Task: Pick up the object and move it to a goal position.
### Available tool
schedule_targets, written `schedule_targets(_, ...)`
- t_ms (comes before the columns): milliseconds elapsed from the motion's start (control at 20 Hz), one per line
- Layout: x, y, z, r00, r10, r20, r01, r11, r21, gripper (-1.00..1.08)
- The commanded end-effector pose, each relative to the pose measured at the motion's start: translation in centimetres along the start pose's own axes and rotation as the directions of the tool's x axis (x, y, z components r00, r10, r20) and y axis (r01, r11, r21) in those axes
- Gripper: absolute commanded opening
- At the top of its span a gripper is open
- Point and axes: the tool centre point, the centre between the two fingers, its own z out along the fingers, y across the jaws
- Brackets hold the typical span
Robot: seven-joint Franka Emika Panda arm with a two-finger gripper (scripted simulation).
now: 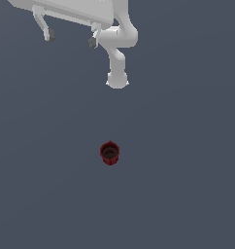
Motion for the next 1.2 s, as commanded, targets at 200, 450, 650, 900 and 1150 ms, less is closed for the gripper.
schedule_targets(200, -1.5, 1.7, -0.5, 0.993, -0.083, -0.078, 0.086, 0.996, 0.032, 1.08)
schedule_targets(450, -2.9, 2.6, 0.7, 0.981, -0.14, -0.132, 0.15, 0.986, 0.067, 1.08)
schedule_targets(650, -4.2, 2.9, 2.7, 0.968, -0.182, -0.173, 0.202, 0.974, 0.102, 1.08)
schedule_targets(900, -5.8, 2.6, 6.4, 0.947, -0.233, -0.22, 0.269, 0.951, 0.153, 1.08)
schedule_targets(1150, -7.4, 1.2, 11.2, 0.922, -0.281, -0.265, 0.34, 0.916, 0.213, 1.08)
